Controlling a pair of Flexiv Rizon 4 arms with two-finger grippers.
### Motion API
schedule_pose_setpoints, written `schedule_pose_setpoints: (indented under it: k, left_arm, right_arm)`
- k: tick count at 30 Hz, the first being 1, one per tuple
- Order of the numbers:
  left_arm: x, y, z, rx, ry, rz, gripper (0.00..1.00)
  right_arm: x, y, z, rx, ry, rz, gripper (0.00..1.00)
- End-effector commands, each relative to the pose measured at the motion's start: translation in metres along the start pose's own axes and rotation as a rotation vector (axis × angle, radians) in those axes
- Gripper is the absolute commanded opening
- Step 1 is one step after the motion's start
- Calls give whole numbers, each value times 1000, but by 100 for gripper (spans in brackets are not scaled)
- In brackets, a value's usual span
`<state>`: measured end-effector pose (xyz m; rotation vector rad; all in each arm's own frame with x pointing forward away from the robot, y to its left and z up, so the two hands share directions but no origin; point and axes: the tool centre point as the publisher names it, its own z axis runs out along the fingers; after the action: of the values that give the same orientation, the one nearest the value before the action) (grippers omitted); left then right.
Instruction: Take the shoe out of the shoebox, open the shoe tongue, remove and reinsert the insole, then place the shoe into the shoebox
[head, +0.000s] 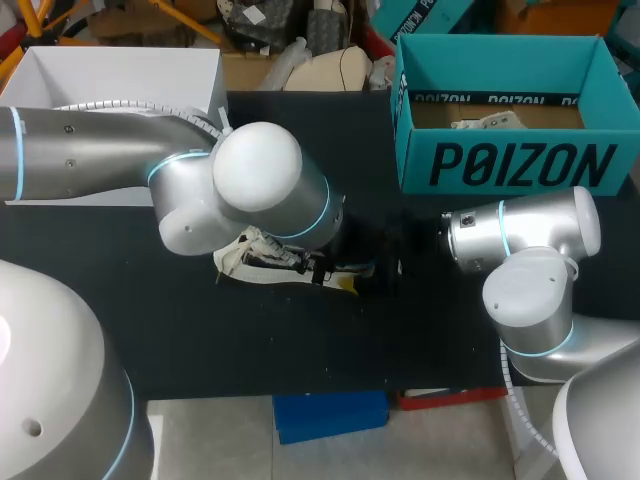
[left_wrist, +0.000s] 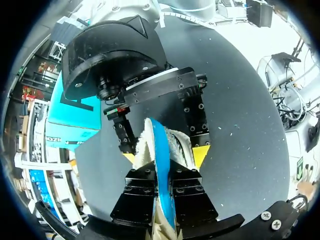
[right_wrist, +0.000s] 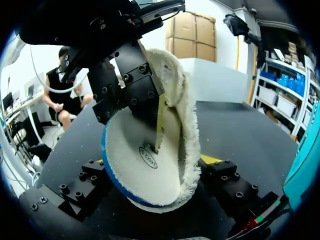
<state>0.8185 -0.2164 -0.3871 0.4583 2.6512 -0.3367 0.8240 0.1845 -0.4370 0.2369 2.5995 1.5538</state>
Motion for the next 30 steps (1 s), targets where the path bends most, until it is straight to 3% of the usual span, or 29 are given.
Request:
schedule_pose_setpoints:
  k: [1,8,13,20,23,27,30]
  left_arm:
    - [5,4,-10,54,15,8,0]
    - [1,-3,-42,185,31,24,0]
    - [-7,-20,-66,288,43,38,0]
    - [-28,-55,-116,551,96,30,0]
    - [-34,-71,-141,607,87,50,0]
    - [-48,-83,-174,754,159,59,0]
    - [-48,-83,-174,754,159,59,0]
  right_arm:
    - [0,-2,1,1,-1,1,0]
    - [0,-2,1,1,-1,1,0]
    - [0,-2,1,1,-1,1,0]
    - [0,-2,1,1,-1,1,0]
    - [0,-2,1,1,-1,1,0]
    - [0,-2,1,1,-1,1,0]
    - [0,-2,1,1,-1,1,0]
